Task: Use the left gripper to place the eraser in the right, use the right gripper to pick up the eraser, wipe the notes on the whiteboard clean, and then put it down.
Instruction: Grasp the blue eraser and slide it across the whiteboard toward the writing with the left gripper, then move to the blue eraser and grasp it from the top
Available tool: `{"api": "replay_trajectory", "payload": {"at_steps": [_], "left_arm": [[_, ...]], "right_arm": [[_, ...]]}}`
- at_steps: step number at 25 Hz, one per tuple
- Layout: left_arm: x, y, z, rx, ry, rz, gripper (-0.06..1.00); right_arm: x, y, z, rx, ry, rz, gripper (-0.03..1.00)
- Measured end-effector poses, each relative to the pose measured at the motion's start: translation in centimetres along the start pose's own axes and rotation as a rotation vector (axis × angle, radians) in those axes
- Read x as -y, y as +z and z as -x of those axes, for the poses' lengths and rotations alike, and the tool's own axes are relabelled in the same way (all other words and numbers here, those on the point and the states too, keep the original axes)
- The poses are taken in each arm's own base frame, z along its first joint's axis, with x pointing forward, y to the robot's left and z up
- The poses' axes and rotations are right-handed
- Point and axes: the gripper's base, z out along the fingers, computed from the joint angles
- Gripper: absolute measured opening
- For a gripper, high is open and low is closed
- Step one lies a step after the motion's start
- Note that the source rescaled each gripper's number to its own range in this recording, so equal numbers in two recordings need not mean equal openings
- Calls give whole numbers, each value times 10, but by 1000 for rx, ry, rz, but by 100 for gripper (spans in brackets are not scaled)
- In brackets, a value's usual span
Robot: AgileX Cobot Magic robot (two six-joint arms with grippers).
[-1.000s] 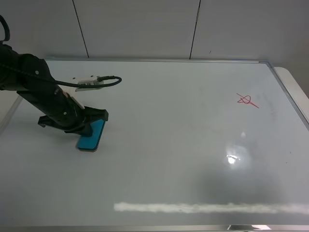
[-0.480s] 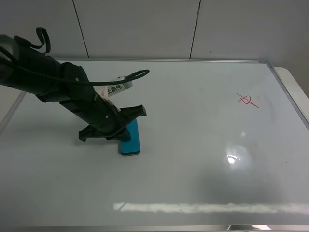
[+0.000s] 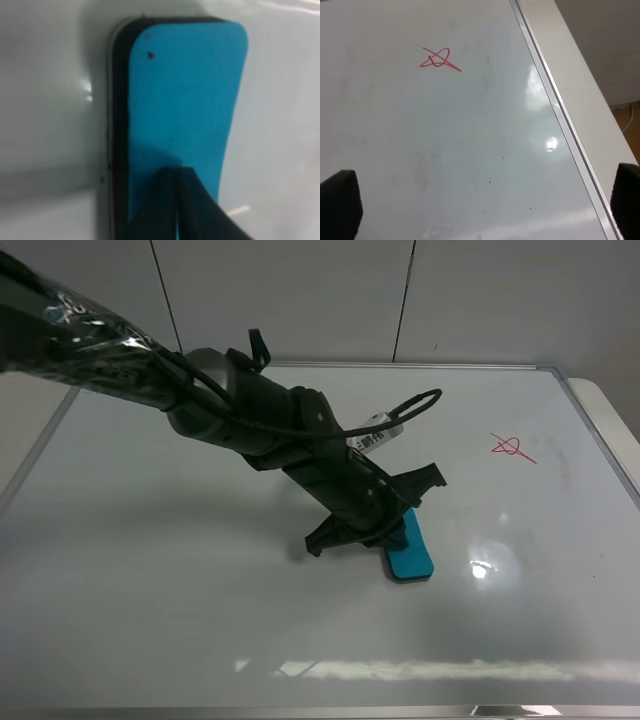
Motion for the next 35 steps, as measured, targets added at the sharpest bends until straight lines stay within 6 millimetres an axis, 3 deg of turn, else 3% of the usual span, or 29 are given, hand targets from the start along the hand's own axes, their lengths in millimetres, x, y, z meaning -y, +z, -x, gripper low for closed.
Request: {"api": "replay_trajectory", "payload": {"at_steps": [12, 16, 21, 25, 31, 35], "left_arm": [[87, 74, -15, -58, 94, -202, 0], [100, 85, -16, -84, 118, -235, 0], [104, 83, -16, -80, 160, -232, 0], [122, 56, -14, -22, 281, -251, 0], [173, -44, -9, 177, 581, -344, 0], [171, -91, -12, 268, 804, -316, 0]], "right_arm": [[0, 0, 0, 0, 0, 0, 100], [0, 0, 0, 0, 0, 0, 100], [0, 0, 0, 0, 0, 0, 100], [0, 0, 0, 0, 0, 0, 100], [0, 0, 0, 0, 0, 0, 100], [0, 0, 0, 0, 0, 0, 100]]}}
